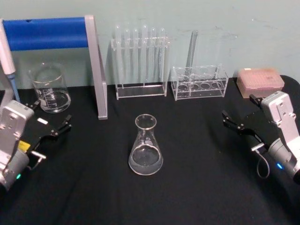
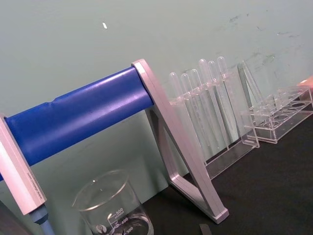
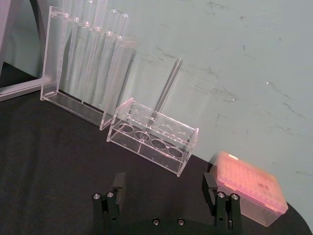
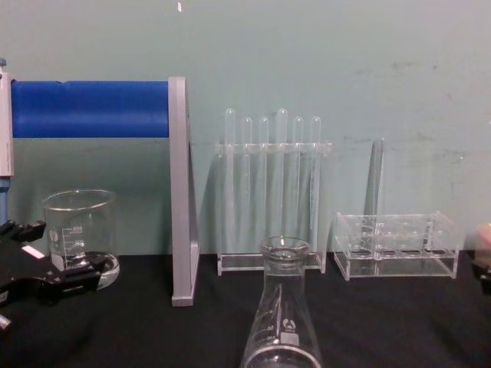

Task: Grasp the erlenmeyer flask with one hand, shake it three times, then place it back.

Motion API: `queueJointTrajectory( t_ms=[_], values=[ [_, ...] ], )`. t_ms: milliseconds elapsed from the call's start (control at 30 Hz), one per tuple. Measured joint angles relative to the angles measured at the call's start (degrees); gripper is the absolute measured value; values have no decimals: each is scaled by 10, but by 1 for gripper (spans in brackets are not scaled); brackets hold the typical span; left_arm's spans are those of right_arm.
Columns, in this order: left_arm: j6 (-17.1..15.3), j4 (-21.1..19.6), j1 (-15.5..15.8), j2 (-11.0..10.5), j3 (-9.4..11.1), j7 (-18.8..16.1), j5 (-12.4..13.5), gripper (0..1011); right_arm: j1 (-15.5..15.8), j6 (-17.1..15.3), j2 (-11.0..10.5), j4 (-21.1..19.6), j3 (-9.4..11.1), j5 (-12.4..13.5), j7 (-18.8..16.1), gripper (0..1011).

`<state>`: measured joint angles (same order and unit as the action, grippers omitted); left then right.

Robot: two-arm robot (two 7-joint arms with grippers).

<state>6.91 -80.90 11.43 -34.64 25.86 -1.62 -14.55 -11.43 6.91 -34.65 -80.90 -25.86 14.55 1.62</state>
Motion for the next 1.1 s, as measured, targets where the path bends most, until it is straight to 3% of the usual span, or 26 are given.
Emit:
queueJointTrajectory(
  t_ms=[800,1100],
  values=[
    [0,0,0,0,0,0,0,1001,0,0,0,0,0,0,0,1000],
    [0,0,0,0,0,0,0,1001,16,0,3,-20,18,21,-37,1000]
  ],
)
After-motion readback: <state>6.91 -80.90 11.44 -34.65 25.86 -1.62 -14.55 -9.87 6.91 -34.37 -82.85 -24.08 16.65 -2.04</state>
